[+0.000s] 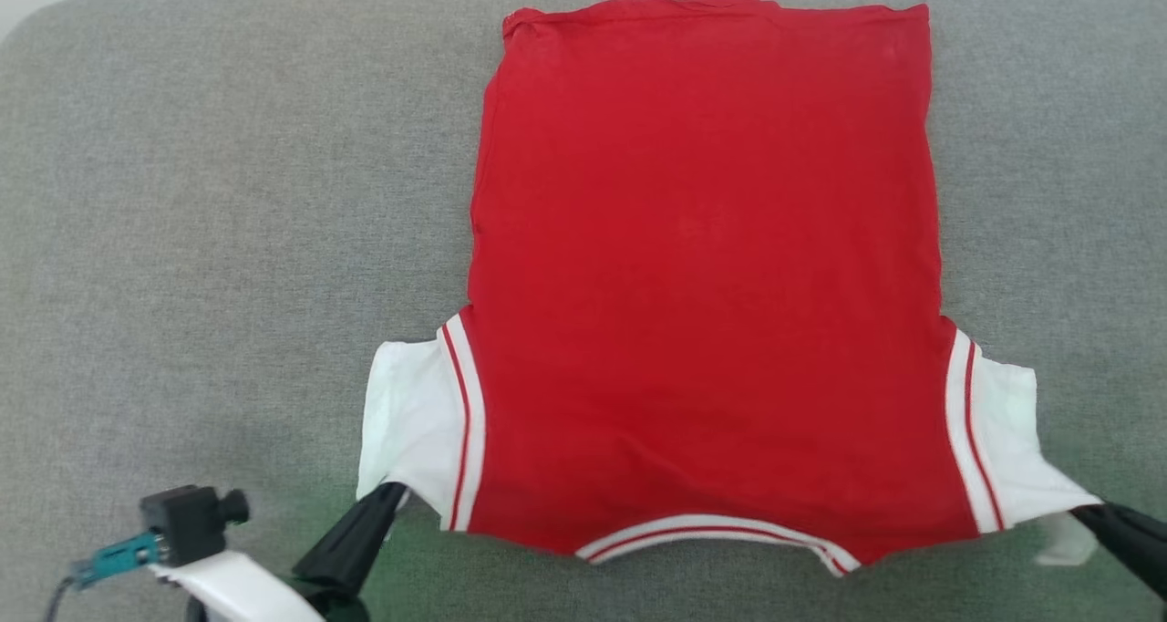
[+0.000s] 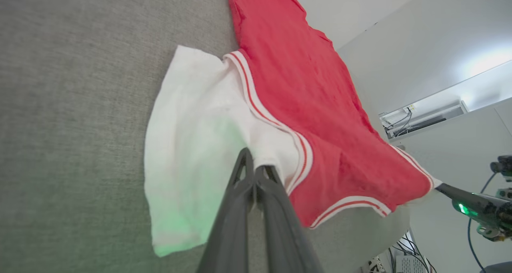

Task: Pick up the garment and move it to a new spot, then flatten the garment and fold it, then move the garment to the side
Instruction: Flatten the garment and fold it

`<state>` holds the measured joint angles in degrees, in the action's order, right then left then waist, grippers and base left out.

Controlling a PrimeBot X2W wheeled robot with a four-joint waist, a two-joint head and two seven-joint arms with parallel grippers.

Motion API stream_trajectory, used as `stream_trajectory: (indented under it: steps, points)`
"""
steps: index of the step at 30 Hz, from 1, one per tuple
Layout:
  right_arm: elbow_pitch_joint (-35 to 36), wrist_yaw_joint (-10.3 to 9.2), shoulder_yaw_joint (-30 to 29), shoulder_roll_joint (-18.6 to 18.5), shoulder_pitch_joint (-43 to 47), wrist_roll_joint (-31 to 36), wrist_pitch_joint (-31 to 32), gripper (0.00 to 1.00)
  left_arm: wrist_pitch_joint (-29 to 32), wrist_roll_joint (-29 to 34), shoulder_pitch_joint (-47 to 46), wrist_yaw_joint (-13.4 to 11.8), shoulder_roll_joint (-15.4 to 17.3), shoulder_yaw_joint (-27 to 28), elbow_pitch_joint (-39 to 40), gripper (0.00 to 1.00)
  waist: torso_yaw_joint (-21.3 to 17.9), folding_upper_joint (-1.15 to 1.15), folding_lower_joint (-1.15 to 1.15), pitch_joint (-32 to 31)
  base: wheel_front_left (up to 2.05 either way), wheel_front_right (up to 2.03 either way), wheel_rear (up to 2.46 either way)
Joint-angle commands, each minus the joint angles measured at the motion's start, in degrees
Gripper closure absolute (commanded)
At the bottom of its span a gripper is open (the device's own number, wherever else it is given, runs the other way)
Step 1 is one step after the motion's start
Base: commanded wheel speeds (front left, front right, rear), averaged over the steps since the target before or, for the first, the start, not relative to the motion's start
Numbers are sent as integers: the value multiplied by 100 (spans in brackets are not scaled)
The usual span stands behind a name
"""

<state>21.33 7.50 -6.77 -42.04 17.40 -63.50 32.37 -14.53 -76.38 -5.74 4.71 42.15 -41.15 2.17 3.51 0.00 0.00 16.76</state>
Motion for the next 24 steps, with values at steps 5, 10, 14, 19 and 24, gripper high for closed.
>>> stream_trajectory:
  steps: [5, 10, 14, 19, 24]
  points:
    - [-648, -3, 460, 198, -527, 388, 253, 100, 31, 166, -291, 88, -373, -159, -483, 100, -8, 0, 0, 8, 0, 0, 0]
    - [-1308, -3, 957, 343, -923, 914, 201, 100, 0, 242, -406, 174, -597, -208, -712, 100, 31, 0, 0, 49, 0, 0, 0]
    - [-1659, -3, 1253, 410, -1145, 1196, 65, 100, -13, 300, -453, 217, -689, -233, -767, 100, 67, 0, 0, 68, 0, 0, 0]
    - [-1683, -3, 1260, 407, -1335, 1163, -207, 0, -32, 399, -473, 239, -725, -204, -727, 100, 117, 0, 0, 90, 0, 0, 0]
    - [-1163, -3, 704, 132, -1148, 867, -173, 0, -53, 496, -442, 260, -772, -168, -612, 100, 234, 0, 0, 83, 0, 0, 0]
